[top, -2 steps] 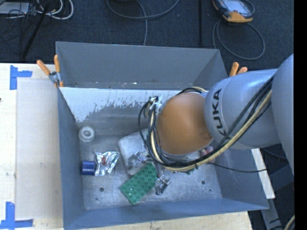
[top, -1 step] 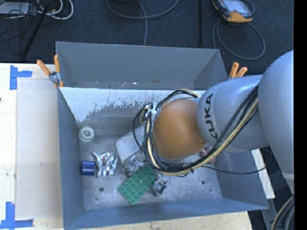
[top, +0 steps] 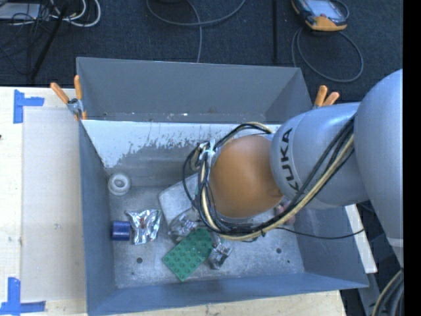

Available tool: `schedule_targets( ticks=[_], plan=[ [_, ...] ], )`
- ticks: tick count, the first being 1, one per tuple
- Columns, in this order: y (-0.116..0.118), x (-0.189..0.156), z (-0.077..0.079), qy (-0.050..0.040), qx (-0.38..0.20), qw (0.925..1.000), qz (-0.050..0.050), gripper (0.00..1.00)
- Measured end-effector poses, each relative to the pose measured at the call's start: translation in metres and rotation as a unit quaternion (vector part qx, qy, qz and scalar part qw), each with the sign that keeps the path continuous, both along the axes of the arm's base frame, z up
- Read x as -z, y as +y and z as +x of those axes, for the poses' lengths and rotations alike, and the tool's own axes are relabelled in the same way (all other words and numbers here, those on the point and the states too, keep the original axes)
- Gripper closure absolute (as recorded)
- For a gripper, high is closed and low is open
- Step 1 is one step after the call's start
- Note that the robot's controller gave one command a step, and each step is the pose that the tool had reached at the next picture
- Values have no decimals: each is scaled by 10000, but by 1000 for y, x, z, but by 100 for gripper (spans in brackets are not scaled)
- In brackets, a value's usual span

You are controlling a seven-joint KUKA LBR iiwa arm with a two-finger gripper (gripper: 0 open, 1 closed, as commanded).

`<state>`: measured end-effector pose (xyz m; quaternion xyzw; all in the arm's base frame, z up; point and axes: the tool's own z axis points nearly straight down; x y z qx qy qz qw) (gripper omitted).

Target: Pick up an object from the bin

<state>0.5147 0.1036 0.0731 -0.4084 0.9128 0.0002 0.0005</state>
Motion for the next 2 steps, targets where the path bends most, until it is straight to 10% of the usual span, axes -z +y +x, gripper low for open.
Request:
schedule_targets(
  ticks=[1, 2],
  plan=[
    [1, -2, 2, -24, 11, 10000, 10, 100],
    [2, -42, 2, -6, 42, 10000, 1, 100]
  ],
)
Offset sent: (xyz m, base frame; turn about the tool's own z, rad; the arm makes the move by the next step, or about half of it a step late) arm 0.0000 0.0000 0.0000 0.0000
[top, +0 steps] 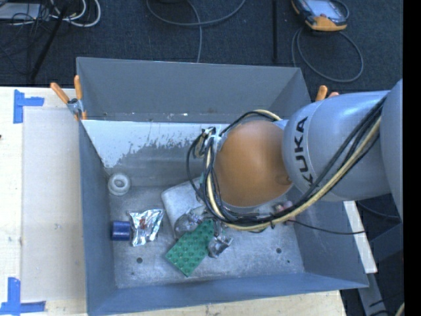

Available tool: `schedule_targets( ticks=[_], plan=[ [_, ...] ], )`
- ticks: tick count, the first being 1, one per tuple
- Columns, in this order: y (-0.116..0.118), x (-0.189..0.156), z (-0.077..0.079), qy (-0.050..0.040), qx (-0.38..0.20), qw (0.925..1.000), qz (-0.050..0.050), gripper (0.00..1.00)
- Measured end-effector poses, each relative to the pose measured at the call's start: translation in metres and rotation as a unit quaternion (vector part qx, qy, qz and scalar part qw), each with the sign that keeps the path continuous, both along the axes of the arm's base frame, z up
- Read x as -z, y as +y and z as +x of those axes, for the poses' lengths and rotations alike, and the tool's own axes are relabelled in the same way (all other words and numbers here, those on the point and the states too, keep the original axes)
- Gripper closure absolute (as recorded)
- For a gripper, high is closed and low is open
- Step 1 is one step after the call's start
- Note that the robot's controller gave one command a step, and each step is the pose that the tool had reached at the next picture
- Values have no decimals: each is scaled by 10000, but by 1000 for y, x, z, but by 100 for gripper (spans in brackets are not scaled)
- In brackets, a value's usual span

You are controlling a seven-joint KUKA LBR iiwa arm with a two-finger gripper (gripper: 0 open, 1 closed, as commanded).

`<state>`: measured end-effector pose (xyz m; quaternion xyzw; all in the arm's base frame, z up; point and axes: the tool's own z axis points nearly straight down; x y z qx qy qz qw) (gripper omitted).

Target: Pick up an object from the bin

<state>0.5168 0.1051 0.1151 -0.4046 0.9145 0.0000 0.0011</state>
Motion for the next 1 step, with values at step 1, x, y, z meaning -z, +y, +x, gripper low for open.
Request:
schedule_targets(
  ticks=[1],
  plan=[
    [1, -29, 0, 1, 35, 10000, 0, 100]
  ],
)
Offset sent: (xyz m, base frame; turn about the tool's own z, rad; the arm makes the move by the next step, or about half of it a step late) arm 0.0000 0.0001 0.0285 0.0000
